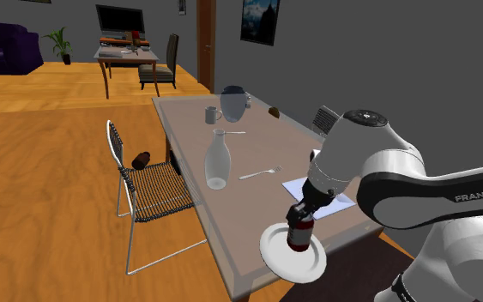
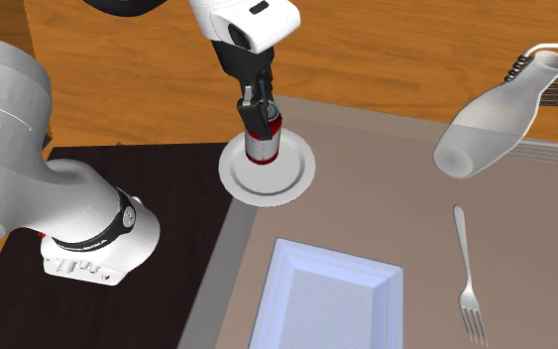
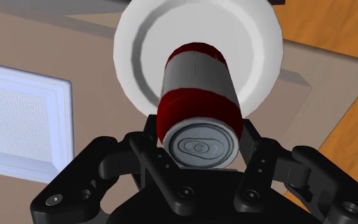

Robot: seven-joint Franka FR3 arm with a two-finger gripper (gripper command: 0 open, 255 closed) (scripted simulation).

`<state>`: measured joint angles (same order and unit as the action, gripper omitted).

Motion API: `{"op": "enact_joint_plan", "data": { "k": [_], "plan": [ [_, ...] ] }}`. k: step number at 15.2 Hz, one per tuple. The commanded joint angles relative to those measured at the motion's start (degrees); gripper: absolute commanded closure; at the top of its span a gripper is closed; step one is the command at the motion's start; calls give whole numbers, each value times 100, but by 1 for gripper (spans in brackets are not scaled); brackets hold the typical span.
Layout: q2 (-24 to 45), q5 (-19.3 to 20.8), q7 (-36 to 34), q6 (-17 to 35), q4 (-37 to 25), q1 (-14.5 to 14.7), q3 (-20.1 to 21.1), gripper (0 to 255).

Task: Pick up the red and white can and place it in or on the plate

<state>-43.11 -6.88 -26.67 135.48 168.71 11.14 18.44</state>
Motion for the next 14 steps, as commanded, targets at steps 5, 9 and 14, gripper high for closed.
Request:
{"op": "enact_joint_plan", "data": {
  "k": [5,9,14],
  "plan": [
    [482,-25,-79,785,300,-47,144,255],
    [482,-25,-79,785,300,-47,143,255],
    [483,-24,-78,785,299,-48,143,0]
  ]
}}
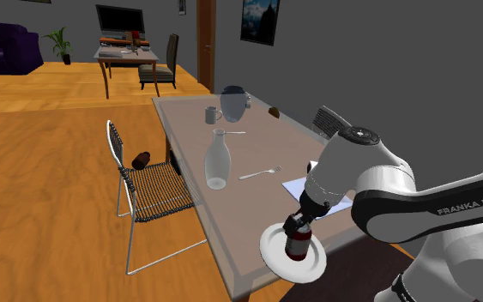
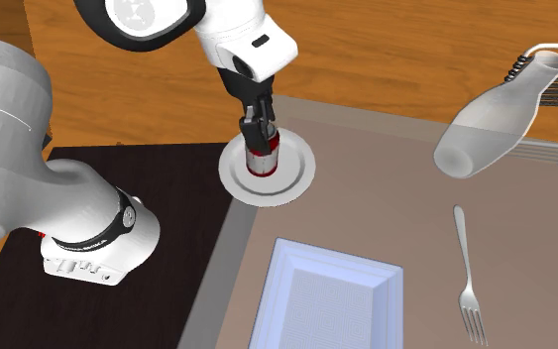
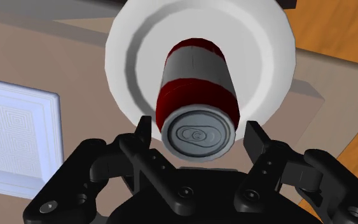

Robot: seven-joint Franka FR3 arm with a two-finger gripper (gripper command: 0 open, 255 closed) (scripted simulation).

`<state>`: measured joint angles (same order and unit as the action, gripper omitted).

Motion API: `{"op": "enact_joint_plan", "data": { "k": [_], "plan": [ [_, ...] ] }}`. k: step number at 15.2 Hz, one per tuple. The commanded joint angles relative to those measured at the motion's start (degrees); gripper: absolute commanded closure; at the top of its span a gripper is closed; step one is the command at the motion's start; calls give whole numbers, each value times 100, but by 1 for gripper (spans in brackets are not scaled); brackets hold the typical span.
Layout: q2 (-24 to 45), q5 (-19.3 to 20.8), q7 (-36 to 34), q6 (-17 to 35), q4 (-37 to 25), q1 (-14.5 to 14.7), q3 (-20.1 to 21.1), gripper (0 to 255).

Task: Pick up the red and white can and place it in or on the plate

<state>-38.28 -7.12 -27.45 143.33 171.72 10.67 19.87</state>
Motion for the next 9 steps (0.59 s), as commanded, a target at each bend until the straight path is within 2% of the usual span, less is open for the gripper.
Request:
{"op": "enact_joint_plan", "data": {
  "k": [1,5,9],
  "plan": [
    [0,0,0,1,-1,0,0,0],
    [0,0,0,0,-1,0,0,0],
    [-864,-18,50,-1176,-311,166,-172,0]
  ]
}}
